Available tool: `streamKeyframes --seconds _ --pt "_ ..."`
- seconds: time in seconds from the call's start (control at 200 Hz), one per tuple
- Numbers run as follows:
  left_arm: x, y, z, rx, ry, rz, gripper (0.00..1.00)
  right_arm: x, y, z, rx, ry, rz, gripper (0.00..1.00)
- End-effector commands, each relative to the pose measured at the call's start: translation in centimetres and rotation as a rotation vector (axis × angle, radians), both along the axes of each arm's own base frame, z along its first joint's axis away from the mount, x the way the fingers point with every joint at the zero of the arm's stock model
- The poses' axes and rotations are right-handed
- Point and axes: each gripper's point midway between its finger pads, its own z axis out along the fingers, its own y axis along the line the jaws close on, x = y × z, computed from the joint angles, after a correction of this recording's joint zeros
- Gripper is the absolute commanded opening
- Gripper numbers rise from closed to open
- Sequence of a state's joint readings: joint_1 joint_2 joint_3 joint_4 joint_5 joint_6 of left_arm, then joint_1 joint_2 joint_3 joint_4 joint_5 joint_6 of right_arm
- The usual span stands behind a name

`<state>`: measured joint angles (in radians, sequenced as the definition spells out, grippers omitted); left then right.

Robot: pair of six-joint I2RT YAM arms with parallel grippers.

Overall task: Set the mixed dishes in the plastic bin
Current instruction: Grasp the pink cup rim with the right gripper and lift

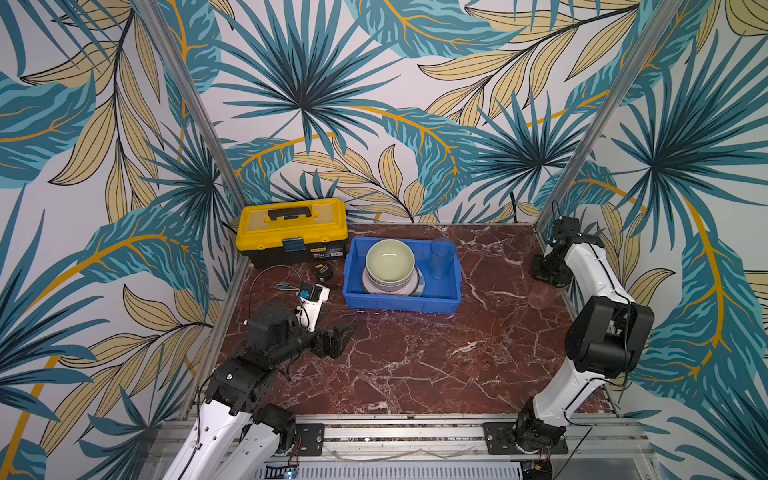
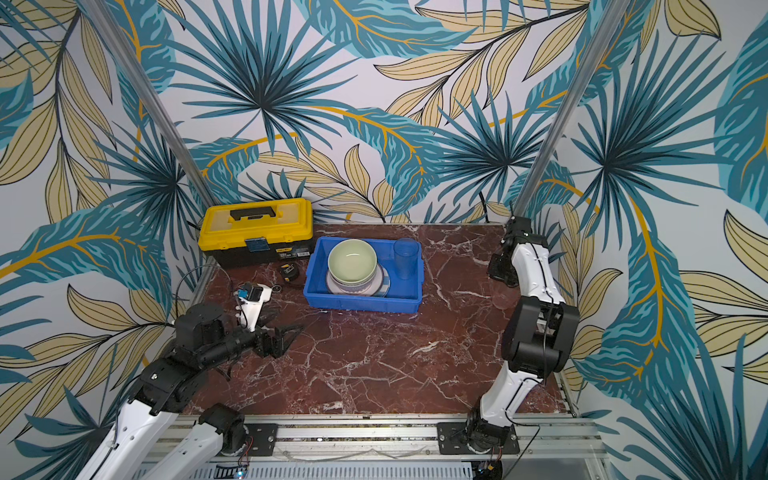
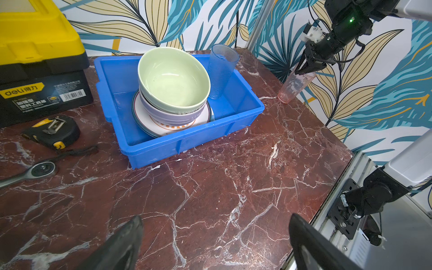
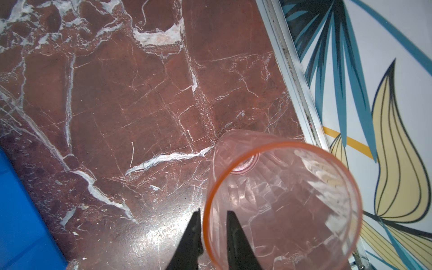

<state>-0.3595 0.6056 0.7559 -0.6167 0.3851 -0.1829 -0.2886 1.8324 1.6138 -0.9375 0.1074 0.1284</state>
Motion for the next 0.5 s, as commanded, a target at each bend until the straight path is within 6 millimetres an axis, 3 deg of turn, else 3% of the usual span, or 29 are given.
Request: streamKeyframes --seconds 0.0,0.225,0.496 --pt "0.00 -0.11 -0.05 0.000 -0.019 -0.006 0.97 -0.22 -0.18 -0.87 0.010 0.033 -0.013 0.17" --pt "-0.01 -0.13 -0.05 0.000 -0.019 -0.007 0.98 -0.54 -0.60 -1.07 -0.015 0.053 -0.018 0.13" --pt "0.06 -0.11 -0.14 0.002 -0.016 -0.004 0.98 -0.56 0.12 -0.64 0.018 0.040 -0.016 0.01"
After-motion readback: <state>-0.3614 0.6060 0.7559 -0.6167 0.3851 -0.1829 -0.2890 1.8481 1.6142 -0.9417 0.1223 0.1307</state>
